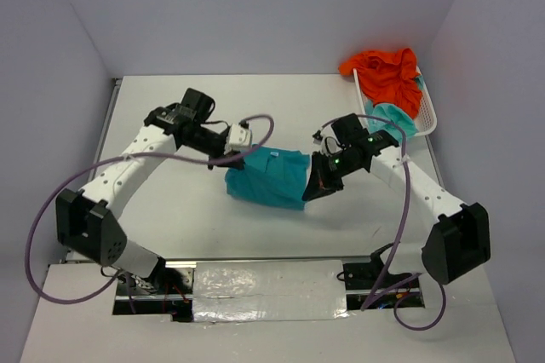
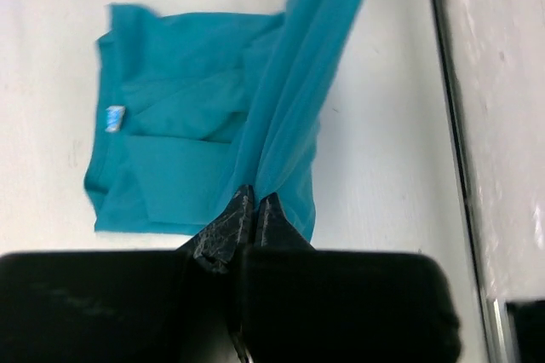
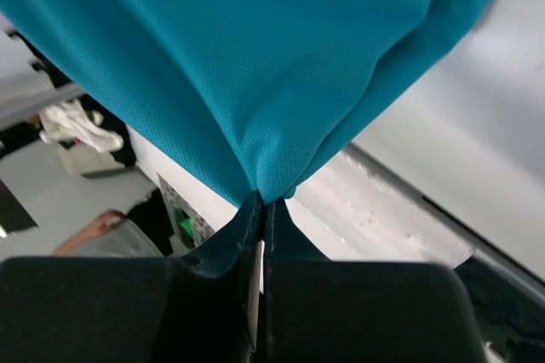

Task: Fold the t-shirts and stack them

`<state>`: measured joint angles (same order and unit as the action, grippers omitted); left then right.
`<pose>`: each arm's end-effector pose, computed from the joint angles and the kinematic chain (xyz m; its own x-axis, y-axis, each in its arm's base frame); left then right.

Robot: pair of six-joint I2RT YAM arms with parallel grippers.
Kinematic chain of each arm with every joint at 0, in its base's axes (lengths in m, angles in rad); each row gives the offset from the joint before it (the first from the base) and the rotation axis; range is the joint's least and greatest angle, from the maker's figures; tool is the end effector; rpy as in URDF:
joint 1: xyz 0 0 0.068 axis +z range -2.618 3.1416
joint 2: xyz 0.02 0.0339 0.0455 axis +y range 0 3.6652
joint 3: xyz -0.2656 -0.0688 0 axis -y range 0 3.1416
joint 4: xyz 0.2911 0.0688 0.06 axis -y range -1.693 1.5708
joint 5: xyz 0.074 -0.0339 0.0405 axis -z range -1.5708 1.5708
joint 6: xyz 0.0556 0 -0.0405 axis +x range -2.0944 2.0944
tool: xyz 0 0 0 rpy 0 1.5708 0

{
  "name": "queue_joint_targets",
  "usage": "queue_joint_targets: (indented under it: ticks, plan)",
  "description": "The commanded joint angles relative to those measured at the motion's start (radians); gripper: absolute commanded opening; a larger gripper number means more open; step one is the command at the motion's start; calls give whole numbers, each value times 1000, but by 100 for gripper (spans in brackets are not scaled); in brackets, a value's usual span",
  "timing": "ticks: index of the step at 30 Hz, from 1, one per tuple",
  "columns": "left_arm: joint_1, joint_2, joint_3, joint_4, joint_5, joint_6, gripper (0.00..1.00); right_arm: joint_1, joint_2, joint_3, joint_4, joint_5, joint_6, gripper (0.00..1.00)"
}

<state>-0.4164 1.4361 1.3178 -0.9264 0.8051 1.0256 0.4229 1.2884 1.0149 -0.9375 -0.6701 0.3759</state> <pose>0.2920 -0.1730 0.3046 0.1126 0.5981 -0.7934 0.9933 -0.0463 0.1061 0.2447 0.1480 0.2377 -0.9852 -0.1279 -0.1141 -0.1713 0.7224 0.6700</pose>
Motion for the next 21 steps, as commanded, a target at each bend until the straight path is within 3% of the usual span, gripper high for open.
queue_joint_targets:
  ticks: [1,10,21]
  plan:
    - [71,134,130,81,60,-280,0,-58,72,111,-104,17,-49,0]
    - [122,328,242,339,-10,-625,0,-216,347,338,8,33,-85,0]
    - [183,512,319,385,-86,-740,0,-246,668,642,108,32,-8,0]
